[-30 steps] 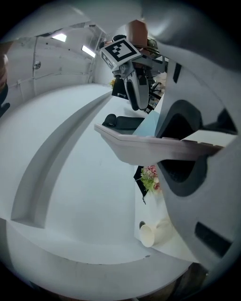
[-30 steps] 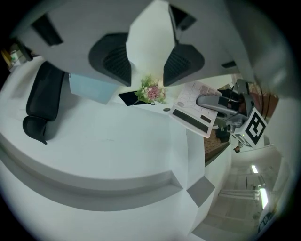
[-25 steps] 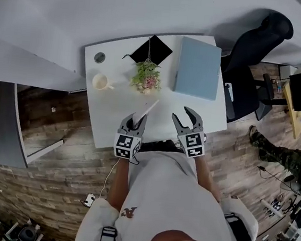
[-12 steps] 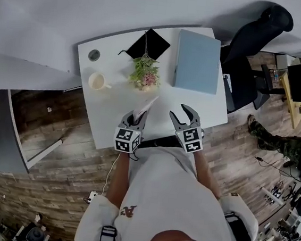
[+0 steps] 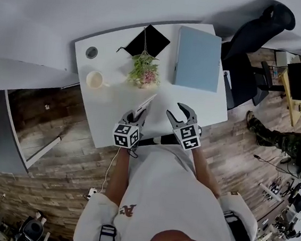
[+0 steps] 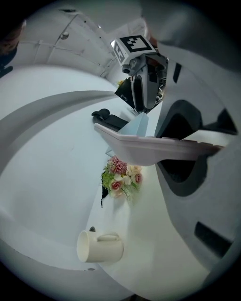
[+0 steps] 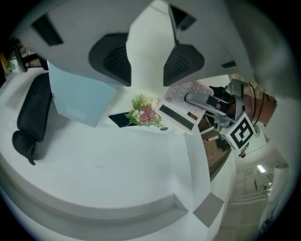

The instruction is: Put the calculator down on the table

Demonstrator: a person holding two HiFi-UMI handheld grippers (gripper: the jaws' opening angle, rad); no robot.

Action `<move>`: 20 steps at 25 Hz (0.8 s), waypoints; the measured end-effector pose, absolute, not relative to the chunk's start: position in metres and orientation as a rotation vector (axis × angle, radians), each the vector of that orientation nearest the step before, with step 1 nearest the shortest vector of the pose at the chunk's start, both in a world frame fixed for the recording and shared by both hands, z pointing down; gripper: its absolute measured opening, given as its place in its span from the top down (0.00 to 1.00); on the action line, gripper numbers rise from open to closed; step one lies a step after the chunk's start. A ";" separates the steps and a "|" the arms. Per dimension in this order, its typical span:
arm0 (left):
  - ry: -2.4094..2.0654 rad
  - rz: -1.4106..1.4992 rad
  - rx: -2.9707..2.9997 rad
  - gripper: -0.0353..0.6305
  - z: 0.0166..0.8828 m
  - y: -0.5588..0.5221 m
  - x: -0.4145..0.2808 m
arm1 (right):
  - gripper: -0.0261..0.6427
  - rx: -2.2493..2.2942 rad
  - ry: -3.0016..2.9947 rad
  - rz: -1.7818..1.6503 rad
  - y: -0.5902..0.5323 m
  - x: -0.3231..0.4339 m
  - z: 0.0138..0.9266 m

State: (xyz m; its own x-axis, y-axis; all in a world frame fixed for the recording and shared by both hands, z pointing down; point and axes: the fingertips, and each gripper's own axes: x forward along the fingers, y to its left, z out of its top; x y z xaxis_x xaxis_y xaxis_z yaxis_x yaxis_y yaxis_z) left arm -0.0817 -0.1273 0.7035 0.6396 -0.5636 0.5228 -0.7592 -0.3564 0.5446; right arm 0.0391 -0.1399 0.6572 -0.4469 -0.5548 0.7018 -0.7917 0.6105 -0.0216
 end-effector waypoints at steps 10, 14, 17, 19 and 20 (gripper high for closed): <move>-1.041 0.286 1.940 0.82 0.726 -0.122 -0.070 | 0.64 0.910 -2.216 0.467 -0.150 0.033 0.675; -1.051 0.247 1.882 0.82 0.732 -0.121 -0.065 | 0.64 0.855 -2.231 0.470 -0.154 0.033 0.680; -1.056 0.219 1.847 0.82 0.736 -0.121 -0.062 | 0.64 0.827 -2.235 0.475 -0.155 0.034 0.685; -1.055 0.211 1.832 0.82 0.739 -0.121 -0.062 | 0.64 0.810 -2.238 0.478 -0.154 0.033 0.689; -1.053 0.207 1.826 0.82 0.740 -0.121 -0.061 | 0.64 0.802 -2.239 0.479 -0.153 0.032 0.691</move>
